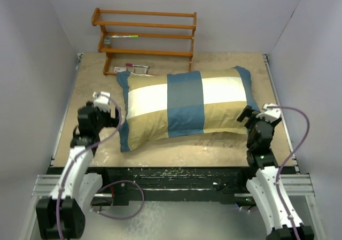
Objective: Remove the pillowcase from the pillow
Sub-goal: Turn over the pillow at the center of the board.
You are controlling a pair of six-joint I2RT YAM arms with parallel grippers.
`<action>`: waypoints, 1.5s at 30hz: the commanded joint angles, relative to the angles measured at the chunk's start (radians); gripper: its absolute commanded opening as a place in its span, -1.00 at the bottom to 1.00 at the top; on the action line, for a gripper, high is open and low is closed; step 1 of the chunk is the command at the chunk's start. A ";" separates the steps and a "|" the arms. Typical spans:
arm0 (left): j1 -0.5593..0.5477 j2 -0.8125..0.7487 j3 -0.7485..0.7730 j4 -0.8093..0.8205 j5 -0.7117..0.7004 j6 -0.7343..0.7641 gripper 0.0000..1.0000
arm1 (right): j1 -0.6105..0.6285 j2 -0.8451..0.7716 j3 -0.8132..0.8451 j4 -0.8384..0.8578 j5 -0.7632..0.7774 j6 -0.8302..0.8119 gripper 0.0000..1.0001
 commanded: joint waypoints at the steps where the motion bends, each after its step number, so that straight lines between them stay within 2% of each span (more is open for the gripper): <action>1: 0.004 0.232 0.464 -0.361 0.056 0.145 0.99 | 0.000 0.126 0.329 -0.212 0.209 0.317 0.99; 3: 0.005 0.353 0.637 -0.540 0.121 0.195 0.99 | 0.000 0.174 0.441 -0.232 0.036 0.234 1.00; 6: 0.005 0.477 0.823 -0.732 0.204 0.232 0.99 | 0.000 0.239 0.574 -0.378 -0.116 0.438 0.99; 8: 0.005 0.503 0.882 -0.804 0.269 0.262 0.99 | -0.002 0.244 0.566 -0.321 -0.332 0.467 0.99; 11: 0.004 0.475 0.869 -0.819 0.341 0.285 0.99 | 0.012 0.242 0.497 -0.117 -0.542 0.449 0.99; 13: 0.003 0.459 0.850 -0.806 0.349 0.280 0.99 | 0.082 0.274 0.533 -0.160 -0.483 0.400 0.99; 19: 0.022 0.464 0.872 -0.823 0.325 0.291 0.99 | 0.549 0.456 0.722 -0.316 -0.029 0.142 0.99; 23: 0.058 0.513 0.883 -0.827 0.311 0.295 0.99 | 0.866 0.642 0.781 -0.289 0.242 0.002 0.99; 27: 0.171 0.572 0.901 -0.822 0.337 0.301 0.99 | 1.128 0.860 0.838 -0.231 0.420 -0.232 0.99; 32: 0.280 0.603 0.891 -0.820 0.349 0.321 0.99 | 1.270 1.035 0.859 -0.099 0.391 -0.523 0.99; 36: 0.307 0.615 0.877 -0.824 0.340 0.341 0.99 | 1.363 1.170 0.891 -0.022 0.384 -0.744 0.99; 40: 0.319 0.603 0.869 -0.819 0.349 0.338 0.99 | 1.419 1.319 0.943 -0.015 0.381 -0.869 0.99; 45: 0.322 0.577 0.882 -0.833 0.360 0.339 0.99 | 1.411 1.460 1.036 -0.025 0.315 -0.944 1.00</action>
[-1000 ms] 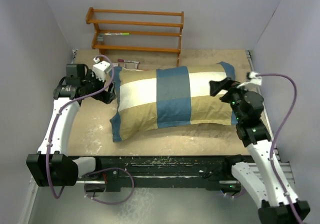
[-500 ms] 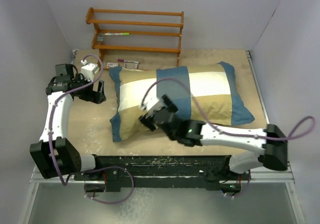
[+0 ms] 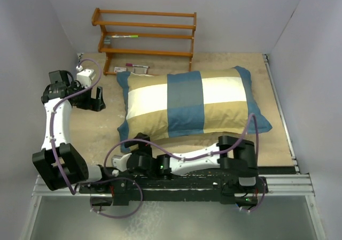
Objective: Remove the pillowcase from the pillow
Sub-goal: Turn over the pillow at the center of the board.
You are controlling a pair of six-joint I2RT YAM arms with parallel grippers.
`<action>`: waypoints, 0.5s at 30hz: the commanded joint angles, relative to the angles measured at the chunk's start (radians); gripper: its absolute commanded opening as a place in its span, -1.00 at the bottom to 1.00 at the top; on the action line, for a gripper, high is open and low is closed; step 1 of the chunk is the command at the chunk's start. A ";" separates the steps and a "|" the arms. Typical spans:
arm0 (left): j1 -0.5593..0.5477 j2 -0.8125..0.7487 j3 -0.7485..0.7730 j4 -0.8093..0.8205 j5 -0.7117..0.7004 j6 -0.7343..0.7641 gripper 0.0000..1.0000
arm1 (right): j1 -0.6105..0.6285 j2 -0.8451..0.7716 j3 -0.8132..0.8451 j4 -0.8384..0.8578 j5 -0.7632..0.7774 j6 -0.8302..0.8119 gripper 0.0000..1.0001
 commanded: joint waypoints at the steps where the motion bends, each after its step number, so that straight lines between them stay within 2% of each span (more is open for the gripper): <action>1: 0.011 -0.046 0.025 -0.006 0.036 0.024 0.99 | -0.025 0.091 0.098 0.053 -0.017 -0.157 1.00; 4: 0.015 -0.057 0.039 -0.021 0.042 0.031 0.99 | -0.075 0.169 0.161 0.076 0.022 -0.160 0.99; 6: 0.016 -0.062 0.046 -0.032 0.050 0.032 0.99 | -0.101 0.206 0.200 0.074 0.038 -0.146 0.92; 8: 0.017 -0.064 0.046 -0.038 0.064 0.033 0.99 | -0.120 0.234 0.228 0.087 0.060 -0.150 0.73; 12: 0.017 -0.067 0.040 -0.043 0.085 0.035 0.99 | -0.161 0.260 0.342 0.012 0.116 -0.060 -0.36; 14: 0.017 -0.081 0.034 -0.047 0.092 0.050 0.99 | -0.174 0.217 0.377 -0.014 0.123 0.002 -1.00; 15: 0.017 -0.091 0.028 -0.045 0.096 0.061 0.99 | -0.179 0.168 0.374 0.008 0.124 0.017 -1.00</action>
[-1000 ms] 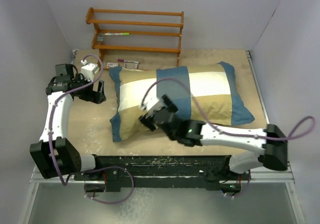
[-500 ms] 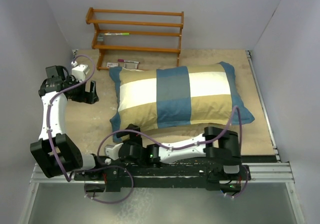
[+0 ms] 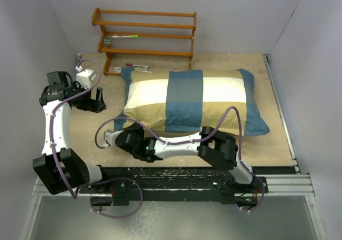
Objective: Remove the pillowcase from the pillow
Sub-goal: Turn over the pillow at the center of the board.
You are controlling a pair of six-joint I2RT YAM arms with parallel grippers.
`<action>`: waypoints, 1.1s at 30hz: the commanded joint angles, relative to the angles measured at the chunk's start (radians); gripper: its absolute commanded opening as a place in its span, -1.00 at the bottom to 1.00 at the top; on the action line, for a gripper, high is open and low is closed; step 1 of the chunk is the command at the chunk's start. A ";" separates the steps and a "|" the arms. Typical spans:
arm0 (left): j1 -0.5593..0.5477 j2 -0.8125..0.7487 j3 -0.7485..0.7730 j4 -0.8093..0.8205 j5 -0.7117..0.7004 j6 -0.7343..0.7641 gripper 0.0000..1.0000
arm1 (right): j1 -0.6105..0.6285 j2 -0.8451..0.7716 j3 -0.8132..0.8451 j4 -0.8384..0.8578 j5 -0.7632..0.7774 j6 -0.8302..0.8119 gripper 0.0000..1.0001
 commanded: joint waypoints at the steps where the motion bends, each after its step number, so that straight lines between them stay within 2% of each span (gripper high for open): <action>1: 0.008 -0.066 0.013 0.003 0.056 0.063 0.99 | -0.033 -0.157 0.074 0.031 0.069 0.113 -1.00; 5: 0.007 -0.121 -0.010 0.021 0.076 0.106 0.99 | -0.048 -0.327 0.105 0.039 0.035 0.172 -1.00; 8: 0.007 -0.153 -0.003 0.007 0.129 0.146 0.99 | -0.083 -0.446 0.195 -0.054 -0.039 0.270 -1.00; 11: 0.008 -0.193 0.013 -0.027 0.244 0.200 0.99 | -0.122 -0.535 0.307 -0.171 -0.167 0.357 -1.00; 14: 0.005 -0.257 0.033 -0.031 0.398 0.247 0.99 | -0.162 -0.578 0.439 -0.298 -0.283 0.437 -1.00; 18: -0.014 -0.292 0.117 -0.002 0.521 0.198 0.99 | -0.200 -0.604 0.597 -0.381 -0.387 0.489 -1.00; 22: -0.098 -0.293 0.277 -0.032 0.527 0.180 0.99 | -0.295 -0.592 0.761 -0.504 -0.575 0.596 -1.00; 28: -0.131 -0.309 0.488 -0.076 0.552 0.199 0.99 | -0.404 -0.679 0.614 -0.481 -0.749 0.703 -1.00; 33: -0.131 -0.243 0.650 -0.139 0.663 0.196 0.99 | -0.478 -0.722 0.493 -0.469 -1.021 0.800 -1.00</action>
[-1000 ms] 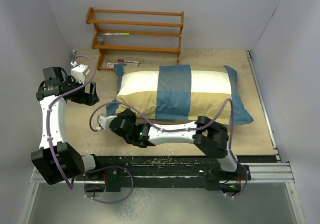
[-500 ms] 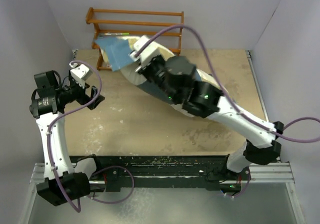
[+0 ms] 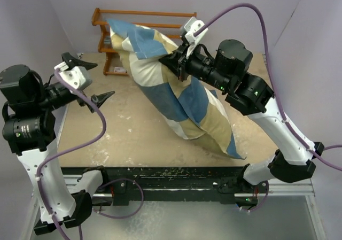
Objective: Remove the pillowcase from the pillow
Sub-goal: Turn over the pillow at the center of the board.
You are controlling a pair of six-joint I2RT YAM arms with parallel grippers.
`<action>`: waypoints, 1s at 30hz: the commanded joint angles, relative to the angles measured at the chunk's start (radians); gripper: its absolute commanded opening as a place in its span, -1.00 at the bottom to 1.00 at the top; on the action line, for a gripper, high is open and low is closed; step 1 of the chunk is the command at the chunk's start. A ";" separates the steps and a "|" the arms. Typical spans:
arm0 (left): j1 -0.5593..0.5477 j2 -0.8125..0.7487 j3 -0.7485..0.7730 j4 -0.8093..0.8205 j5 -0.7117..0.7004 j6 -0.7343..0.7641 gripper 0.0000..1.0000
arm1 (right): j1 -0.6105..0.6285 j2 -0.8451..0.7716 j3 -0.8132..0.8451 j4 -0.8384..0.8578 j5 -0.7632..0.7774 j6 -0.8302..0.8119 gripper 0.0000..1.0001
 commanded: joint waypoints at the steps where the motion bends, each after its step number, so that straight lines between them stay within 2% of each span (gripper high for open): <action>1: -0.005 0.068 0.130 -0.066 0.151 0.016 0.99 | -0.040 -0.052 -0.086 0.072 -0.278 0.120 -1.00; 3: -0.005 0.085 0.140 -0.078 0.183 0.032 0.99 | -0.043 -0.061 -0.134 0.087 -0.344 0.141 -1.00; 8: -0.008 0.073 0.063 -0.093 0.163 0.120 0.99 | -0.045 -0.049 -0.209 0.145 -0.530 0.209 -1.00; 16: -0.130 0.110 -0.100 -0.363 0.127 0.308 0.99 | -0.045 0.089 -0.140 0.183 -0.663 0.274 -1.00; 19: -0.199 0.097 -0.189 -0.338 0.115 0.266 0.99 | -0.045 0.161 -0.074 0.160 -0.671 0.277 -1.00; 23: -0.283 0.032 -0.321 -0.207 0.072 0.146 0.99 | -0.046 0.226 0.000 0.145 -0.662 0.263 -1.00; 30: -0.289 -0.031 -0.468 -0.159 0.082 0.098 0.98 | -0.082 0.289 0.076 0.182 -0.643 0.293 -1.00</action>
